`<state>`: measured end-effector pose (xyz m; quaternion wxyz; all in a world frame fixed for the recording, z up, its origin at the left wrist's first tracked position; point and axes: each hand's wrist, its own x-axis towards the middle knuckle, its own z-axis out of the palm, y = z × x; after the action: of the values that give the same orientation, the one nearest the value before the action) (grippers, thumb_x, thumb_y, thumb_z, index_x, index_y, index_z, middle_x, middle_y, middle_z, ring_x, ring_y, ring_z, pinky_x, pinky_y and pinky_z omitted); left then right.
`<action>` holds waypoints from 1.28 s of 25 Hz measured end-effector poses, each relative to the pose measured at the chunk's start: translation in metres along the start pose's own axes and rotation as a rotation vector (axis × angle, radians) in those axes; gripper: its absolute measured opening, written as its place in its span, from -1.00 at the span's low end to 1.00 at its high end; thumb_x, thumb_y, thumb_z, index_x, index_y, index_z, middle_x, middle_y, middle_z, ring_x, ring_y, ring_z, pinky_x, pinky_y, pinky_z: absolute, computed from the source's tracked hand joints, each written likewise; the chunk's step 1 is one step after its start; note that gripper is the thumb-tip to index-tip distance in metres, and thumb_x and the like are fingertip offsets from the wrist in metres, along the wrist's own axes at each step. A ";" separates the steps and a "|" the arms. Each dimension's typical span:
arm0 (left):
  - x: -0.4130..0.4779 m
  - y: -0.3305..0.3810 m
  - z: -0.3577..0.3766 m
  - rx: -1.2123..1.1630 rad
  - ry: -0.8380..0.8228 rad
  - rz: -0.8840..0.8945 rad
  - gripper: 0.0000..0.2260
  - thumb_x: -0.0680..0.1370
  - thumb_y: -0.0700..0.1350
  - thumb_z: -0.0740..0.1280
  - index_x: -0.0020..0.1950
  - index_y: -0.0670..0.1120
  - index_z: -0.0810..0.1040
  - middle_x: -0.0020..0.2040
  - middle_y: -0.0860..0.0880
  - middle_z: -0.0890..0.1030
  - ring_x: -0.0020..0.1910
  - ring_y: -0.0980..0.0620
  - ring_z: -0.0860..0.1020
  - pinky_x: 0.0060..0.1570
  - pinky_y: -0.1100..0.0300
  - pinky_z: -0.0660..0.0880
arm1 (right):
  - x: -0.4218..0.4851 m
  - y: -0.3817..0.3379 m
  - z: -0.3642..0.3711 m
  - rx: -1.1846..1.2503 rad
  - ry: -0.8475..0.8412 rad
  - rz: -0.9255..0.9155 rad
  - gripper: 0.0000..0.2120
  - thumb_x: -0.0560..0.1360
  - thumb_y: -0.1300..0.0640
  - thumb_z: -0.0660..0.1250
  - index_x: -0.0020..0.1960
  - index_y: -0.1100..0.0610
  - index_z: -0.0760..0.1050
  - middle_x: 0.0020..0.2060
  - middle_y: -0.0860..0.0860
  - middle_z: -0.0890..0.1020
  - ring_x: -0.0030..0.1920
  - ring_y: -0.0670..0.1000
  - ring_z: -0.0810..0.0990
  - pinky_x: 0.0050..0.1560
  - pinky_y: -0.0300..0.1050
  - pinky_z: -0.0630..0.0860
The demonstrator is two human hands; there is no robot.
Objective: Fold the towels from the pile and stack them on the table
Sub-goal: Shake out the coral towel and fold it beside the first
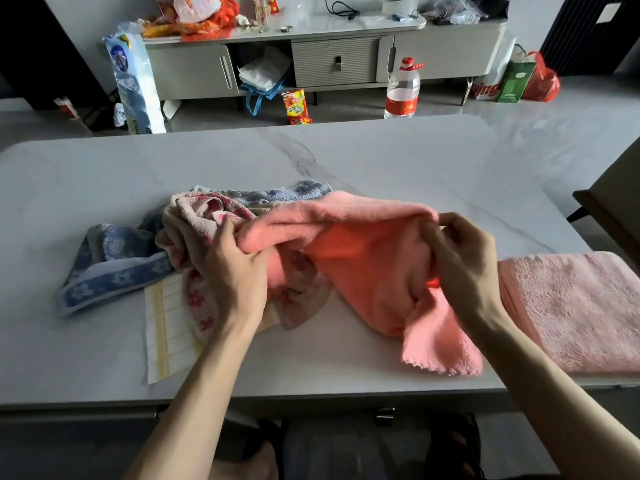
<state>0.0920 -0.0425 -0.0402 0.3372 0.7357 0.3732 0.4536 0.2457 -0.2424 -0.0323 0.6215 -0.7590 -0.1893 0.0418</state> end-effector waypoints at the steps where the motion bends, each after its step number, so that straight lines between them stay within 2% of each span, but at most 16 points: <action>1: -0.002 0.006 -0.004 0.090 0.092 0.208 -0.87 0.35 -0.33 0.40 -0.14 -0.20 0.54 -0.10 0.03 0.51 -0.09 0.12 0.46 0.03 0.42 0.37 | -0.004 0.000 0.000 -0.055 -0.107 -0.093 -0.91 0.49 0.15 0.37 -0.20 0.11 0.55 -0.47 0.01 0.53 -0.44 -0.04 0.48 -0.40 -0.13 0.45; 3: -0.006 0.002 -0.008 0.178 -0.060 0.492 -0.86 0.35 -0.41 0.37 -0.18 -0.21 0.55 0.04 -0.02 0.54 0.02 0.08 0.48 0.09 0.29 0.42 | -0.011 0.000 -0.005 -0.313 -0.475 -0.252 -0.87 0.44 0.14 0.42 -0.25 0.10 0.52 -0.49 0.02 0.53 -0.48 -0.13 0.44 -0.39 -0.19 0.43; 5: -0.010 -0.020 -0.006 0.331 -0.513 0.577 -0.88 0.35 -0.26 0.41 -0.16 -0.11 0.58 0.19 -0.01 0.57 0.12 -0.05 0.53 0.12 0.11 0.46 | -0.016 0.005 -0.006 -0.659 -0.786 -0.348 -0.64 0.44 -0.08 0.40 -0.36 0.14 0.43 -0.49 0.09 0.45 -0.45 -0.12 0.34 -0.37 -0.33 0.26; 7: -0.017 -0.039 -0.007 0.475 -0.901 0.479 -0.75 0.37 0.12 0.35 -0.09 0.00 0.64 0.26 0.04 0.55 0.22 -0.01 0.51 0.22 0.13 0.41 | -0.016 0.011 -0.005 -0.736 -0.805 -0.295 -0.46 0.46 -0.23 0.32 -0.45 0.19 0.38 -0.50 0.14 0.40 -0.44 -0.04 0.30 -0.40 -0.25 0.22; 8: -0.019 -0.044 -0.008 0.445 -0.953 0.379 -0.65 0.37 0.26 0.29 -0.09 0.04 0.66 0.20 0.07 0.58 0.18 0.10 0.50 0.20 0.17 0.40 | -0.014 0.012 -0.003 -0.690 -0.710 -0.229 -0.43 0.46 -0.25 0.29 -0.47 0.19 0.39 -0.54 0.12 0.41 -0.47 -0.01 0.32 -0.41 -0.17 0.28; 10: -0.018 -0.043 -0.009 0.286 -0.796 0.208 -0.65 0.45 0.27 0.30 -0.16 0.01 0.62 -0.12 0.14 0.60 -0.12 0.30 0.50 -0.04 0.26 0.39 | -0.012 0.016 0.003 -0.629 -0.446 -0.224 -0.51 0.46 -0.20 0.33 -0.46 0.15 0.45 -0.55 0.05 0.47 -0.48 0.00 0.39 -0.36 -0.05 0.38; 12: -0.015 -0.040 -0.005 0.298 -0.570 0.176 -0.82 0.48 0.06 0.43 -0.11 -0.04 0.57 -0.19 0.13 0.57 -0.23 0.23 0.48 -0.13 0.23 0.40 | -0.012 0.016 0.013 -0.562 -0.300 -0.323 -0.79 0.40 -0.11 0.44 -0.26 0.02 0.56 -0.32 -0.06 0.57 -0.28 -0.02 0.50 -0.23 -0.09 0.44; 13: -0.015 -0.039 -0.001 0.309 -0.516 0.137 -0.81 0.45 0.00 0.47 -0.05 -0.05 0.56 -0.14 0.11 0.57 -0.19 0.16 0.50 -0.10 0.22 0.42 | -0.013 0.015 0.019 -0.548 -0.330 -0.332 -0.77 0.37 -0.10 0.46 -0.04 -0.03 0.60 -0.10 -0.08 0.60 -0.10 -0.05 0.53 -0.08 -0.12 0.45; 14: -0.017 -0.039 0.005 0.300 -0.501 0.068 -0.78 0.44 -0.01 0.48 -0.01 -0.04 0.54 -0.11 0.08 0.58 -0.15 0.09 0.54 -0.06 0.17 0.45 | -0.014 0.016 0.023 -0.560 -0.408 -0.324 -0.58 0.34 -0.12 0.45 0.17 -0.04 0.56 0.10 -0.08 0.58 0.07 -0.04 0.50 0.07 -0.15 0.42; 16: -0.019 -0.039 0.013 0.267 -0.505 -0.071 -0.76 0.44 0.07 0.47 0.00 -0.01 0.54 -0.15 0.07 0.59 -0.10 -0.01 0.59 -0.04 0.09 0.51 | -0.018 0.017 0.032 -0.609 -0.540 -0.382 -0.44 0.30 -0.13 0.37 0.29 -0.05 0.51 0.22 -0.08 0.56 0.18 0.00 0.49 0.22 -0.12 0.38; 20: -0.009 -0.037 0.015 0.199 -0.503 -0.142 -0.82 0.45 0.09 0.45 -0.09 0.00 0.65 -0.22 0.12 0.62 -0.17 0.09 0.63 -0.10 0.17 0.54 | -0.028 0.013 0.035 -0.560 -0.581 -0.662 -0.69 0.18 0.23 0.35 -0.11 0.01 0.65 -0.10 -0.13 0.66 -0.11 -0.01 0.57 0.06 -0.09 0.45; 23: -0.003 -0.028 0.011 -0.023 -0.562 -0.255 -0.96 0.48 -0.08 0.46 -0.17 0.04 0.64 -0.22 0.12 0.67 -0.21 0.24 0.62 -0.15 0.30 0.49 | -0.039 0.014 0.039 -0.534 -0.775 -0.784 -0.73 0.14 0.30 0.33 -0.25 0.04 0.64 -0.17 -0.14 0.65 -0.09 -0.05 0.56 0.11 -0.10 0.43; 25: -0.003 -0.023 0.011 -0.122 -0.623 -0.353 -0.83 0.45 -0.18 0.43 -0.01 0.03 0.60 -0.11 0.10 0.66 -0.09 0.16 0.60 -0.05 0.29 0.46 | -0.045 0.012 0.041 -0.537 -0.877 -0.764 -0.76 0.16 0.28 0.32 -0.26 0.03 0.64 -0.15 -0.15 0.66 -0.05 -0.06 0.58 0.15 -0.07 0.44; 28: -0.004 -0.021 0.006 -0.201 -0.725 -0.348 -0.45 0.24 -0.24 0.29 0.20 0.11 0.52 0.04 0.12 0.64 0.07 0.09 0.56 0.14 0.19 0.42 | -0.044 0.006 0.037 -0.486 -0.931 -0.682 -0.78 0.20 0.22 0.30 -0.26 0.03 0.67 -0.17 -0.15 0.68 -0.06 -0.12 0.58 0.20 -0.13 0.42; 30: -0.004 -0.017 0.002 -0.356 -0.745 -0.383 -0.54 0.24 -0.24 0.30 0.07 0.12 0.59 -0.05 0.06 0.63 -0.03 0.06 0.54 0.05 0.16 0.40 | -0.046 0.001 0.033 -0.422 -0.932 -0.609 -0.78 0.23 0.19 0.27 -0.25 0.04 0.67 -0.23 -0.14 0.68 -0.13 -0.14 0.58 0.13 -0.21 0.45; 32: -0.001 -0.011 -0.002 -0.459 -0.748 -0.430 -0.74 0.26 -0.21 0.34 -0.08 -0.05 0.60 -0.16 -0.09 0.54 -0.12 -0.01 0.46 -0.10 0.10 0.35 | -0.046 -0.001 0.031 -0.351 -0.839 -0.475 -0.77 0.29 0.21 0.28 -0.16 0.01 0.65 -0.28 -0.16 0.66 -0.21 -0.19 0.58 -0.04 -0.29 0.50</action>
<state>0.0871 -0.0375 -0.0493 0.6877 0.6611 0.2604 0.1490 0.1933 -0.2289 -0.0460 0.3475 -0.7060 -0.5938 0.1682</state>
